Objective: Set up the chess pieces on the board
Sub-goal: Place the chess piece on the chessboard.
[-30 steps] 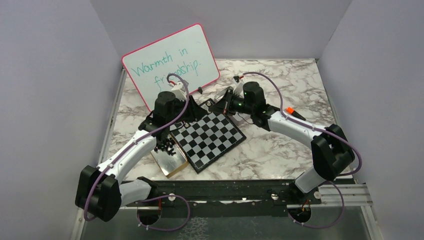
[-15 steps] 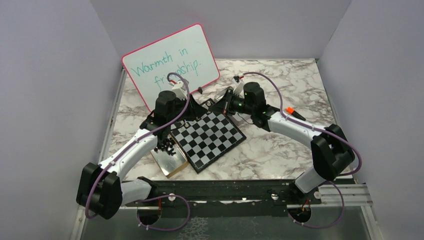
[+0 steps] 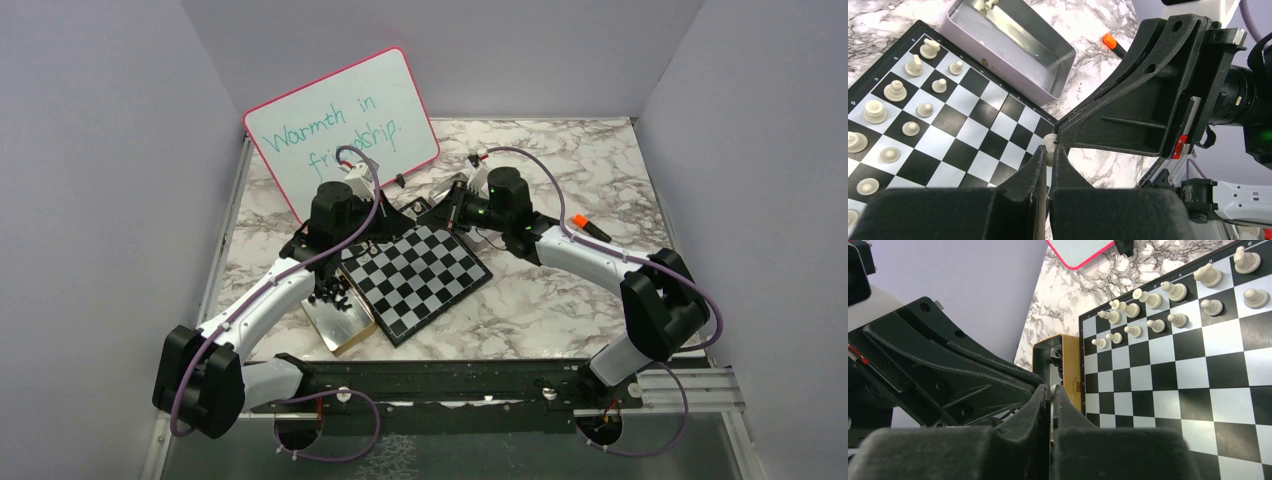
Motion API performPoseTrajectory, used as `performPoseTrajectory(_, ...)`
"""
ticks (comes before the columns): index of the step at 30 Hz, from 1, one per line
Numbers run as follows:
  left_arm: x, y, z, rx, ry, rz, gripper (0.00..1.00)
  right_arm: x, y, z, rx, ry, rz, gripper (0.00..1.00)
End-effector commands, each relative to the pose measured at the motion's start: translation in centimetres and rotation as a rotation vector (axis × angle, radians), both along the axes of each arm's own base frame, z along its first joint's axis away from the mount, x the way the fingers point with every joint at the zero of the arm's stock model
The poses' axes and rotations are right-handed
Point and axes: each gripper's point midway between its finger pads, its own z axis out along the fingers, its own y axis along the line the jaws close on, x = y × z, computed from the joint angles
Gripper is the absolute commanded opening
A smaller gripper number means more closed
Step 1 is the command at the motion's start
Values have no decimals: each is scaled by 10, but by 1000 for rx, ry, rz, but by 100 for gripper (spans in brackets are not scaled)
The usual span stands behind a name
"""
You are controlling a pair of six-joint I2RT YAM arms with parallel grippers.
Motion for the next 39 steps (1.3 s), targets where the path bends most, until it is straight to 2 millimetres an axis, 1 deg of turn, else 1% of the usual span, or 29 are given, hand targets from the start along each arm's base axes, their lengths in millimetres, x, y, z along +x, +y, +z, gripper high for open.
performPoseTrajectory(1, -10, -2, 3, 10, 6, -44, 0, -5, -2, 13, 34, -44, 17, 10)
performPoseTrajectory(4, -12, 5, 1, 65, 11, -31, 0, -7, -9, 15, 17, -68, 3, 23)
performPoseTrajectory(6, -13, 13, -2, 113, 20, -10, 0, -8, -16, 12, -10, -77, -23, 33)
performPoseTrajectory(10, -15, 30, -14, 210, 59, 40, 0, -13, -29, 9, -61, -119, -40, 42)
performPoseTrajectory(12, -17, 40, -25, 256, 101, 71, 0, -17, -35, 7, -90, -139, -42, 46)
performPoseTrajectory(13, -20, 46, -32, 284, 127, 80, 0, -19, -39, 4, -110, -144, -46, 51)
performPoseTrajectory(16, -19, 64, -44, 359, 179, 116, 0, -24, -49, 4, -147, -172, -57, 70)
performPoseTrajectory(18, -18, 74, -50, 396, 204, 130, 0, -28, -54, 5, -159, -190, -58, 80)
performPoseTrajectory(19, -17, 78, -52, 416, 215, 133, 0, -30, -57, 8, -162, -202, -61, 93)
performPoseTrajectory(20, -17, 83, -54, 442, 224, 138, 0, -32, -60, 8, -170, -210, -66, 99)
performPoseTrajectory(26, -14, 112, -69, 587, 290, 188, 0, -35, -73, 11, -206, -253, -90, 100)
performPoseTrajectory(34, -12, 119, -87, 649, 375, 159, 0, -38, -78, 6, -241, -273, -77, 100)
performPoseTrajectory(39, -17, 128, -101, 700, 438, 146, 0, -39, -80, 5, -251, -282, -78, 100)
